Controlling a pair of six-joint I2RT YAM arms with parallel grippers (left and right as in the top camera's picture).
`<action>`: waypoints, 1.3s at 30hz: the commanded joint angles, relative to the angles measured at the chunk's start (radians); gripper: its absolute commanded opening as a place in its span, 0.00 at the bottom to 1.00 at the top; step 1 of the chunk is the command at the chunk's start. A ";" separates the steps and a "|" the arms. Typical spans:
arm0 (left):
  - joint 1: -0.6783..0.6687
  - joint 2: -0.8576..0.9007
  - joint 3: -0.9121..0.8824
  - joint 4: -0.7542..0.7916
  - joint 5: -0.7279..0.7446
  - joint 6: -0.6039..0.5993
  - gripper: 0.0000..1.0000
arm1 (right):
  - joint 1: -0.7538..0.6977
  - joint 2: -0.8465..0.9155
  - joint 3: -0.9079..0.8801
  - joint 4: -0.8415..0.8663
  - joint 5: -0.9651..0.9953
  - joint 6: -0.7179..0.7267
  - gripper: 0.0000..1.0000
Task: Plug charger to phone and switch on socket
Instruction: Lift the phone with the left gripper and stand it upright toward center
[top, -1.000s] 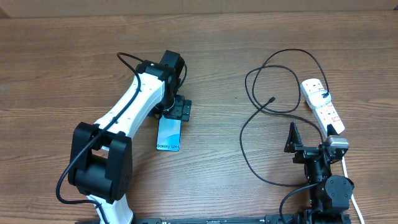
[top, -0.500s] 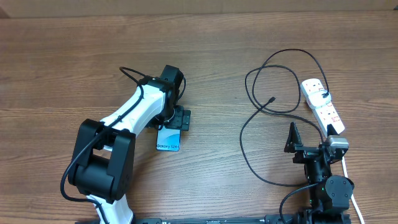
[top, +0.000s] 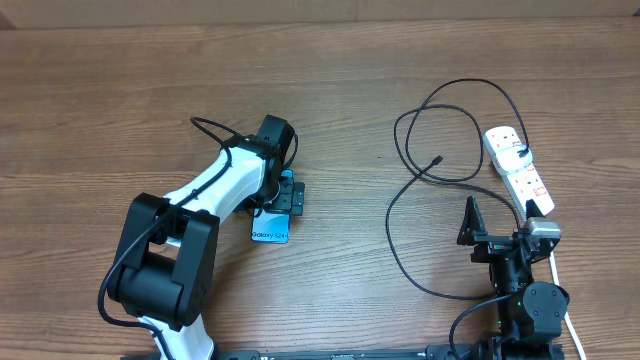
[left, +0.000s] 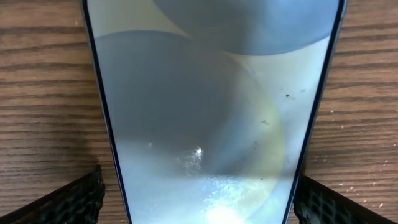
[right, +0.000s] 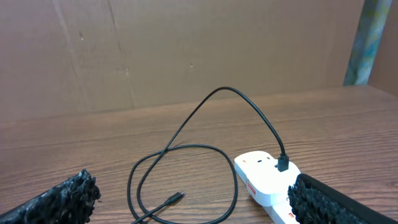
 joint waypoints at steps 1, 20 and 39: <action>-0.001 0.016 -0.034 0.008 0.043 -0.023 1.00 | 0.005 -0.011 -0.011 0.006 -0.005 -0.008 1.00; -0.001 0.018 -0.034 0.012 0.136 -0.023 0.64 | 0.005 -0.011 -0.011 0.006 -0.005 -0.008 1.00; 0.036 0.017 0.007 0.007 0.433 0.046 0.55 | 0.005 -0.011 -0.011 0.006 -0.005 -0.008 1.00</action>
